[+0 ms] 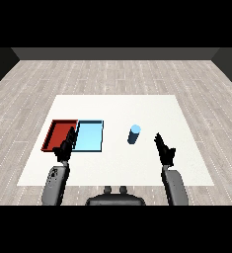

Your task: Pick the blue can and put it in the blue box

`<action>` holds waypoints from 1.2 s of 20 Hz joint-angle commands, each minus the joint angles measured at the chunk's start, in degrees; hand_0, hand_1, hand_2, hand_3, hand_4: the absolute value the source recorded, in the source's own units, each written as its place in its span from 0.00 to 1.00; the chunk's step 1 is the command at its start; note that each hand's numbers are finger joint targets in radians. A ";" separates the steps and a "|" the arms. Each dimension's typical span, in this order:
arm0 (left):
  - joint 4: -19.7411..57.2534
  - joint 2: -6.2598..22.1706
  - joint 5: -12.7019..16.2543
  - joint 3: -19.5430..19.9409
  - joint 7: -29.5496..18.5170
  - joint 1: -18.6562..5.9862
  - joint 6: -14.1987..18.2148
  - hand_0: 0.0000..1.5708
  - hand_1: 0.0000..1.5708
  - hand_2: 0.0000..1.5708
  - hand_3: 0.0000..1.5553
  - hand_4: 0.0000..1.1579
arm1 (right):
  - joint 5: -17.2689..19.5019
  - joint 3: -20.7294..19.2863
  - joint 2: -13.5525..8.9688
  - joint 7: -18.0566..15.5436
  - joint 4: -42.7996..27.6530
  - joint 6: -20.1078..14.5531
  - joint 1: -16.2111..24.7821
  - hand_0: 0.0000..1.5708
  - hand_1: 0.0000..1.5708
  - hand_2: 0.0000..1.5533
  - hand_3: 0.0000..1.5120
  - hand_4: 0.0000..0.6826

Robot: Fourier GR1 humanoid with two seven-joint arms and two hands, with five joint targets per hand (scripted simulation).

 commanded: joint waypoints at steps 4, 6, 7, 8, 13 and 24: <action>0.34 0.03 0.36 1.47 2.26 -0.37 -0.58 0.00 0.00 0.00 0.00 0.00 | -2.14 -6.09 -3.13 -0.98 9.75 1.97 -13.74 0.00 0.00 0.00 0.00 0.00; 2.28 -1.85 -0.63 0.45 2.49 -2.96 1.15 0.00 0.00 0.00 0.00 0.00 | -3.63 -9.42 -5.26 -4.37 17.25 3.33 -20.19 0.00 0.00 0.00 0.00 0.00; -4.99 -1.53 3.55 2.74 -9.63 -4.23 -1.71 0.00 0.00 0.00 0.00 0.00 | -8.19 -5.94 1.08 -8.64 6.93 5.20 -16.84 0.00 0.00 0.00 0.00 0.00; -4.34 -1.24 5.14 3.97 -10.54 -3.89 -2.70 0.00 0.00 0.00 0.00 0.00 | -10.22 -7.65 -1.46 -9.81 8.63 8.64 -17.64 0.00 0.00 0.00 0.00 0.00; -7.66 -3.13 4.21 1.45 -17.18 3.63 -4.14 0.00 0.00 0.00 0.00 0.00 | -11.86 -10.29 -3.66 -15.29 17.04 12.80 -21.07 0.00 0.00 0.00 0.00 0.00; -2.97 -1.30 6.98 5.33 -14.73 -4.04 -6.22 0.00 0.00 0.00 0.00 0.00 | -14.61 -11.31 -5.59 -12.07 17.08 13.85 -22.74 0.00 0.00 0.00 0.00 0.00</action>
